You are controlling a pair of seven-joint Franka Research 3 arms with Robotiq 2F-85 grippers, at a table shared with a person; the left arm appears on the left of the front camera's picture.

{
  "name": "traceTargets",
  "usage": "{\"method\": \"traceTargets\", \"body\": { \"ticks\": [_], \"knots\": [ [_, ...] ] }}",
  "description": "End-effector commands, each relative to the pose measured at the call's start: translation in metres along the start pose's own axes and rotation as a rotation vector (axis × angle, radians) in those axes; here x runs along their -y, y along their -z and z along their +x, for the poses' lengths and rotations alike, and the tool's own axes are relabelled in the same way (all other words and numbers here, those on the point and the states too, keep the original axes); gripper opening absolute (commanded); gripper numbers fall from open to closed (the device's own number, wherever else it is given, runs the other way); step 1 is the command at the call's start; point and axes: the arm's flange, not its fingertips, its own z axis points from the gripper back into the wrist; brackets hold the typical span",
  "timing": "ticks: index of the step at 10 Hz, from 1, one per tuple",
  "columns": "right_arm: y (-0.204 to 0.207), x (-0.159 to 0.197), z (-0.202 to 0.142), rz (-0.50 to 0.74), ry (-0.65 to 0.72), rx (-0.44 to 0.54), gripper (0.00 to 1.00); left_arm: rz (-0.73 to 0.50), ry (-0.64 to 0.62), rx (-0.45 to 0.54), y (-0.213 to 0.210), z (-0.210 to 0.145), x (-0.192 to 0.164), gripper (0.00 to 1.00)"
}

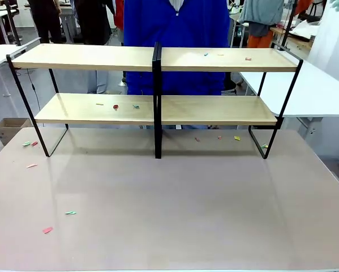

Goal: Clean the shelves.
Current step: Clean a randomly selected level of the Shelf with the Duster, then clean another randomly selected level of the Shelf with the Duster.

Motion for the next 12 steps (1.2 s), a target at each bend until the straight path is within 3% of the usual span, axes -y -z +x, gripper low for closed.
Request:
{"method": "traceTargets", "body": {
  "ticks": [1,12],
  "knots": [
    [-0.0042,-0.0012,0.0051,0.011,-0.006,0.011,0.12,0.009,-0.01,-0.011,-0.0009,0.0004,0.0007,1.0],
    [-0.0009,0.0007,0.0012,-0.002,0.008,-0.004,0.12,0.009,-0.01,-0.011,-0.0009,0.0004,0.0007,1.0]
  ]
}}
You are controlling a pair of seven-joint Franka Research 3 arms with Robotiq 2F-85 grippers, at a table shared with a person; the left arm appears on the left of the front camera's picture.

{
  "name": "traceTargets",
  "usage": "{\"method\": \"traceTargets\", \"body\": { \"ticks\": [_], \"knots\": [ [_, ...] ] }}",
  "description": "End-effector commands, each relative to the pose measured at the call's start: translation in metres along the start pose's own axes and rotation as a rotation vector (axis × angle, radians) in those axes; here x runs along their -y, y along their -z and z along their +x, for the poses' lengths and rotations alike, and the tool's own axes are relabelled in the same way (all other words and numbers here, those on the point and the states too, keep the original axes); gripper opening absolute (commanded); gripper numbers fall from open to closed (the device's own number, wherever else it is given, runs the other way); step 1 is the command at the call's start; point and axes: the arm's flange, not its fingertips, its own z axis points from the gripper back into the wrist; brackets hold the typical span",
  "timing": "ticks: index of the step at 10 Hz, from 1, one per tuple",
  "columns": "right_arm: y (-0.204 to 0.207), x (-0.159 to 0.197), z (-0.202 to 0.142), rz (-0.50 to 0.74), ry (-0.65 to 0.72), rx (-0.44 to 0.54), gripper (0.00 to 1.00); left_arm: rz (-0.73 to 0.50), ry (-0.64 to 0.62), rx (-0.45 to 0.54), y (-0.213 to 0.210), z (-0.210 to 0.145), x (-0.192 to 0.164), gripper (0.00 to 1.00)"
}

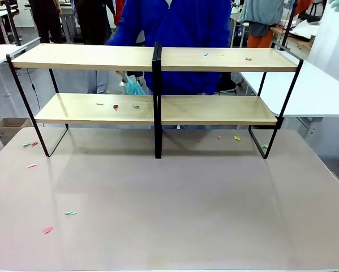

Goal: Clean the shelves.
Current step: Clean another randomly selected level of the Shelf with the Duster.

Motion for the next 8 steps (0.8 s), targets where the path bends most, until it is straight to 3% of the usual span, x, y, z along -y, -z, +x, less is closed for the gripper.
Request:
{"method": "traceTargets", "body": {
  "ticks": [1,2,4,6,7,8],
  "knots": [
    [0.024,-0.008,-0.002,-0.069,-0.044,-0.068,0.12,0.009,-0.01,-0.011,-0.001,0.0,0.001,1.0],
    [0.039,-0.015,0.011,-0.071,-0.073,-0.072,0.12,0.009,-0.01,-0.011,-0.001,0.0,0.001,1.0],
    [0.092,-0.03,0.051,-0.201,-0.093,-0.232,0.12,0.009,-0.01,-0.011,-0.001,0.0,0.001,1.0],
    [0.158,-0.059,0.102,-0.407,-0.165,-0.399,0.12,0.009,-0.01,-0.011,-0.001,0.0,0.001,1.0],
    [0.181,-0.058,0.124,-0.464,-0.212,-0.424,0.12,0.009,-0.01,-0.011,-0.001,0.0,0.001,1.0],
    [0.173,-0.061,0.107,-0.248,-0.38,-0.43,0.12,0.009,-0.01,-0.011,-0.001,0.0,0.001,1.0]
  ]
}}
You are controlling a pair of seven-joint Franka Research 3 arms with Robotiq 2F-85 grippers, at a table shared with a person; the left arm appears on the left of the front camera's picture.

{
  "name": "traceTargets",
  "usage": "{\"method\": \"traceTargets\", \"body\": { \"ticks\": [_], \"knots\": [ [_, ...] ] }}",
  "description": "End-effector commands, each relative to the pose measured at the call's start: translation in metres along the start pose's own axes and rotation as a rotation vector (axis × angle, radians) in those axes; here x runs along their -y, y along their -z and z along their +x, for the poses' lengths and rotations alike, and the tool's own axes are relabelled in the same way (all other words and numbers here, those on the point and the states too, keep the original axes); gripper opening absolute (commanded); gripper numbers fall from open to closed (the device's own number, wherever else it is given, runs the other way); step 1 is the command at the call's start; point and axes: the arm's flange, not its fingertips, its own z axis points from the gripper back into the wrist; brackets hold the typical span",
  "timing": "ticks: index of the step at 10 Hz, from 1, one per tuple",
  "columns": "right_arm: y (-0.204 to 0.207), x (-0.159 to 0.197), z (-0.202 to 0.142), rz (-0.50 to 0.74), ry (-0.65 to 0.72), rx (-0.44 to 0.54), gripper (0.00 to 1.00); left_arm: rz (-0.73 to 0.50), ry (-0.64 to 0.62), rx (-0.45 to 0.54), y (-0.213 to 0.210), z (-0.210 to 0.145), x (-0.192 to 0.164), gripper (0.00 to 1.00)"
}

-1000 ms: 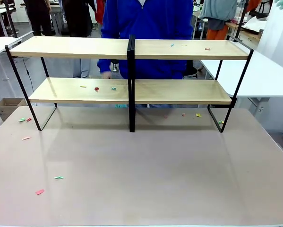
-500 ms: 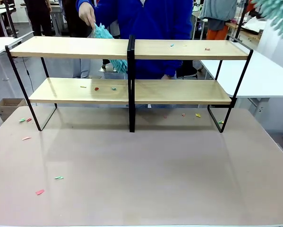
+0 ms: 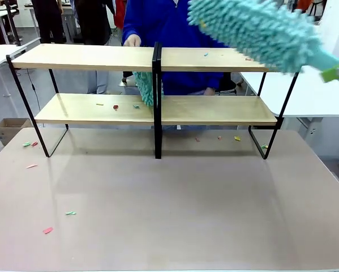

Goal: Clean the shelves.
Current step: Clean another randomly selected level of the Shelf with the Duster.

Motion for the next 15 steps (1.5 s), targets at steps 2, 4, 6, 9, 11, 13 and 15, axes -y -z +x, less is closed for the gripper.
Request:
{"method": "traceTargets", "body": {
  "ticks": [2,4,6,9,11,13,15],
  "knots": [
    [0.0,0.0,0.0,0.0,0.0,0.0,0.12,0.01,-0.008,-0.01,-0.001,0.001,0.001,1.0],
    [-0.004,0.006,0.012,-0.258,0.325,-0.132,0.12,0.01,-0.008,-0.01,-0.001,0.001,0.001,1.0],
    [0.015,0.01,0.058,-0.349,0.322,-0.251,0.12,0.01,-0.008,-0.01,-0.001,0.001,0.001,1.0],
    [0.049,0.016,0.118,-0.366,0.36,-0.314,0.12,0.01,-0.008,-0.01,-0.001,0.001,0.001,1.0],
    [0.066,0.012,0.136,-0.318,0.368,-0.329,0.12,0.01,-0.008,-0.01,-0.001,0.001,0.001,1.0],
    [0.093,-0.001,0.147,-0.313,0.378,-0.362,0.12,0.01,-0.008,-0.01,-0.001,0.001,0.001,1.0],
    [0.11,-0.014,0.143,-0.41,0.38,-0.445,0.12,0.01,-0.008,-0.01,-0.001,0.001,0.001,1.0]
  ]
}}
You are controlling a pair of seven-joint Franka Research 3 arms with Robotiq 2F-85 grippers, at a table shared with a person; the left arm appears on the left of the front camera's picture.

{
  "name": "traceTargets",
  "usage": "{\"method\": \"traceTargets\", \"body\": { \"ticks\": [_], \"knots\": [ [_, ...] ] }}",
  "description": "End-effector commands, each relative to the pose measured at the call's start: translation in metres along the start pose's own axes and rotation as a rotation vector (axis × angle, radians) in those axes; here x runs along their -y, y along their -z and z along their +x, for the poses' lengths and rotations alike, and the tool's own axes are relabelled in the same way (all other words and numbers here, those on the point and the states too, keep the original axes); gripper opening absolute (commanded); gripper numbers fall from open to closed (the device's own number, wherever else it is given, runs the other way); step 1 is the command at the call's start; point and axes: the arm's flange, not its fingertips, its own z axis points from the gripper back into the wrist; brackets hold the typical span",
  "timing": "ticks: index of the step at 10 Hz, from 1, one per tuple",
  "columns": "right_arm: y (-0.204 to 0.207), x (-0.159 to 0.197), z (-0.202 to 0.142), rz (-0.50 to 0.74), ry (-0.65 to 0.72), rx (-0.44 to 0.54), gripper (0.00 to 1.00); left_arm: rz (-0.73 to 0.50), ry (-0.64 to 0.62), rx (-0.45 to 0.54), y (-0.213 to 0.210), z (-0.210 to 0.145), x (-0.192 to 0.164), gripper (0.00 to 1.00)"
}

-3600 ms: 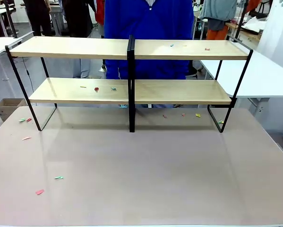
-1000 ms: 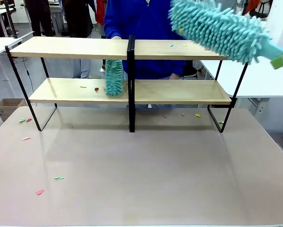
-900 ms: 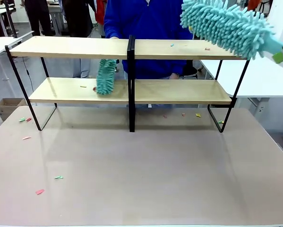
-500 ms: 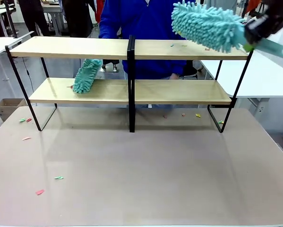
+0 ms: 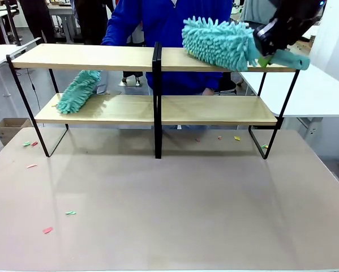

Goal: Clean the shelves.
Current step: Clean another randomly selected level of the Shelf with the Duster.

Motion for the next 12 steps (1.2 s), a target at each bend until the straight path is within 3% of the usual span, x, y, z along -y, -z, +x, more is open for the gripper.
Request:
{"method": "traceTargets", "body": {
  "ticks": [1,3,4,6,7,8,9,12],
  "knots": [
    [-0.002,-0.007,-0.003,-0.166,0.114,-0.026,0.12,0.01,-0.009,-0.011,-0.001,0.001,0.001,1.0],
    [-0.005,-0.001,-0.018,-0.24,0.231,-0.064,0.12,0.01,-0.009,-0.011,-0.001,0.001,0.001,1.0],
    [-0.003,0.004,-0.024,-0.287,0.308,-0.113,0.12,0.01,-0.009,-0.011,-0.001,0.001,0.001,1.0],
    [-0.001,0.025,-0.028,-0.45,0.585,-0.256,0.12,0.01,-0.009,-0.011,-0.001,0.001,0.001,1.0],
    [0.002,0.03,-0.03,-0.489,0.607,-0.273,0.12,0.01,-0.009,-0.011,-0.001,0.001,0.001,1.0],
    [0.0,0.031,-0.03,-0.523,0.621,-0.185,0.12,0.01,-0.009,-0.011,-0.001,0.001,0.001,1.0],
    [-0.004,0.029,-0.028,-0.476,0.589,-0.013,0.12,0.01,-0.009,-0.011,-0.001,0.001,0.001,1.0],
    [-0.006,0.024,-0.033,-0.293,0.432,0.026,0.12,0.01,-0.009,-0.011,-0.001,0.001,0.001,1.0]
  ]
}}
